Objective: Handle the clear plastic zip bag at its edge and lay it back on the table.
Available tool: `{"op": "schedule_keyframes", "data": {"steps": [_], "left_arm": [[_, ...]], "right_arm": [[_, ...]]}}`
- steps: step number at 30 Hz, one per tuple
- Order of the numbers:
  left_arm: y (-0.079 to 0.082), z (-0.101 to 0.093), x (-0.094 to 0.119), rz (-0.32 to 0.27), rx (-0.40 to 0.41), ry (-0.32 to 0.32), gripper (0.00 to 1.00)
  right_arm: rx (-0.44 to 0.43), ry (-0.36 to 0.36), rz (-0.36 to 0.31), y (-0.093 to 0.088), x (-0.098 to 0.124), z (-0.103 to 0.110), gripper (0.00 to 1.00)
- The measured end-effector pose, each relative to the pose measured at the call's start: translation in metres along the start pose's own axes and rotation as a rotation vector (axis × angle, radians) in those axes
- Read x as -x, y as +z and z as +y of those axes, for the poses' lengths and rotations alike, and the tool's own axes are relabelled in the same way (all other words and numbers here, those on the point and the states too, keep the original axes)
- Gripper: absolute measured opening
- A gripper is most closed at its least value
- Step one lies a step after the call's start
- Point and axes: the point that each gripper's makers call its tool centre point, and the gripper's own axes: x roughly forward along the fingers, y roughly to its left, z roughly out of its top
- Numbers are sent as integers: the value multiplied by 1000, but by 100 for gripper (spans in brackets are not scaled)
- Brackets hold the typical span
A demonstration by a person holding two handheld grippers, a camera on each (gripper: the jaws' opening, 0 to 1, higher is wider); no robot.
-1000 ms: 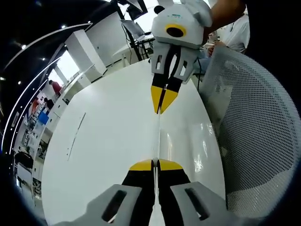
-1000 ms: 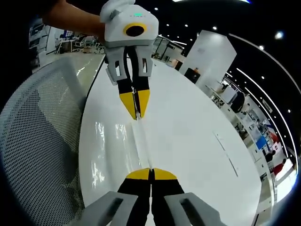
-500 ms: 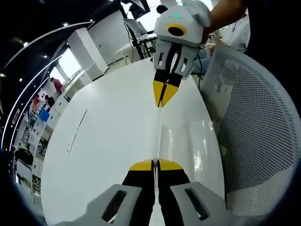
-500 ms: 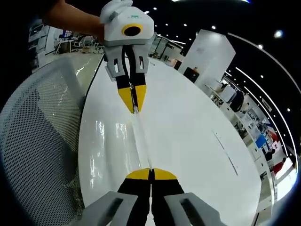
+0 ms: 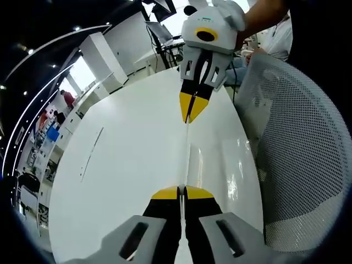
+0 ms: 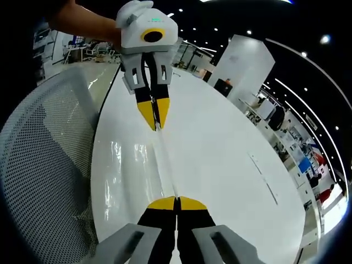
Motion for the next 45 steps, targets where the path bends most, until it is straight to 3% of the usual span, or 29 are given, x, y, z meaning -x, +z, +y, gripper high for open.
{"op": "schedule_keyframes", "data": {"steps": [45], "left_arm": [[-13, 7, 11, 9, 34, 21, 0]], "right_arm": [[-10, -7, 2, -5, 4, -3, 0]]}}
